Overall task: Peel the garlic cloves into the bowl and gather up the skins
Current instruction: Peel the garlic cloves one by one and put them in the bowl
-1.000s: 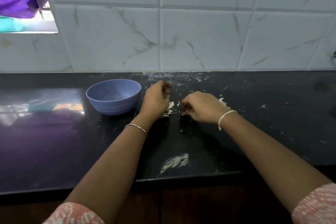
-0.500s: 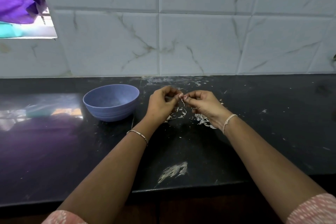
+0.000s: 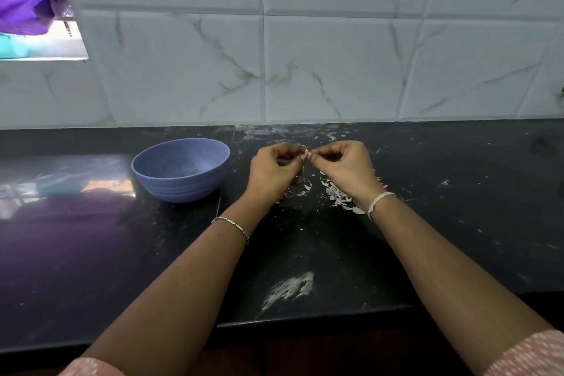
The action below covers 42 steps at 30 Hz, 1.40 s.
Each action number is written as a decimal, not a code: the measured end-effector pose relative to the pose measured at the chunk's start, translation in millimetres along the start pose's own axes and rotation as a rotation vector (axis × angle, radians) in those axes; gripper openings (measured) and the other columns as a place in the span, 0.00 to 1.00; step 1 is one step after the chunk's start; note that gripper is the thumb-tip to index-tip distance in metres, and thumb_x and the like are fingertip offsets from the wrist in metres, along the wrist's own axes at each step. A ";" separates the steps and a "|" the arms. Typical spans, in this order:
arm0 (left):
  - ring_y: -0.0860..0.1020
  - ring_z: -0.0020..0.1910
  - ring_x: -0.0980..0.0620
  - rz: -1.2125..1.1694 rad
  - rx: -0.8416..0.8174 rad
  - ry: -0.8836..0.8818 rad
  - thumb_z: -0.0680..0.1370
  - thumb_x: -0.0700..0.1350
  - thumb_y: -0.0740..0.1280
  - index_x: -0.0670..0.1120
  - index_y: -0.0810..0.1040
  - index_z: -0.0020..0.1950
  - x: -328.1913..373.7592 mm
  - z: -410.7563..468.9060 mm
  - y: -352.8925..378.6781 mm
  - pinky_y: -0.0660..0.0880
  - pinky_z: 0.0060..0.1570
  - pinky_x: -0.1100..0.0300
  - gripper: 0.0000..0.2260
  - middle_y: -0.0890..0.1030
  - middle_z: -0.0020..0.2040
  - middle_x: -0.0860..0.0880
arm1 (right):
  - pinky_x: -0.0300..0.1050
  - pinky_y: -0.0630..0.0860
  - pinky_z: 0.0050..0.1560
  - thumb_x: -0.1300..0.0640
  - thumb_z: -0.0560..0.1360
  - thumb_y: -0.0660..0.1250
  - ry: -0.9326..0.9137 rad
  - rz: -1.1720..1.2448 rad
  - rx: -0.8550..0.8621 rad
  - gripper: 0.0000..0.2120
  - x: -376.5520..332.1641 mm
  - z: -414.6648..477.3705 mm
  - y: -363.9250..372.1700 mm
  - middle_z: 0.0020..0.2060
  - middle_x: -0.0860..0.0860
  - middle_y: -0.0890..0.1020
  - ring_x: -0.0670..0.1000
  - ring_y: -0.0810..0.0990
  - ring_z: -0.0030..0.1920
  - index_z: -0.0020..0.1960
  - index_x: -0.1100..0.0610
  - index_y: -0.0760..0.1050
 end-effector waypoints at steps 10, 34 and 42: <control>0.80 0.35 0.50 -0.018 -0.023 -0.035 0.78 0.40 0.70 0.44 0.84 0.52 0.6 -2.2 1.3 0.83 0.43 0.45 0.05 0.81 0.39 0.45 | 0.48 0.82 0.47 0.55 0.70 0.75 -0.011 -0.060 0.015 0.08 -1.4 -1.8 0.5 0.34 0.42 0.85 0.42 0.83 0.39 0.35 0.45 0.81; 0.81 0.37 0.49 -0.043 0.025 -0.018 0.74 0.37 0.70 0.43 0.83 0.46 6.0 -6.7 0.2 0.81 0.38 0.55 0.03 0.83 0.38 0.42 | 0.37 0.76 0.38 0.61 0.66 0.73 -0.213 -0.198 0.053 0.03 -5.0 1.2 5.7 0.34 0.47 0.81 0.44 0.79 0.35 0.36 0.55 0.80; 0.80 0.42 0.45 -0.282 -0.029 -0.091 0.77 0.37 0.71 0.42 0.82 0.45 8.2 -8.9 0.7 0.80 0.34 0.59 0.01 0.82 0.43 0.39 | 0.38 0.77 0.39 0.60 0.66 0.72 -0.330 -0.248 0.088 0.01 -7.5 -0.7 2.6 0.35 0.45 0.80 0.43 0.78 0.36 0.37 0.56 0.80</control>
Point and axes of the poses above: each hand's wrist, its own z-axis towards the middle knuckle, its own y-axis out of the palm, x = y × z, the point moved 2 cm from there along z, towards the middle knuckle
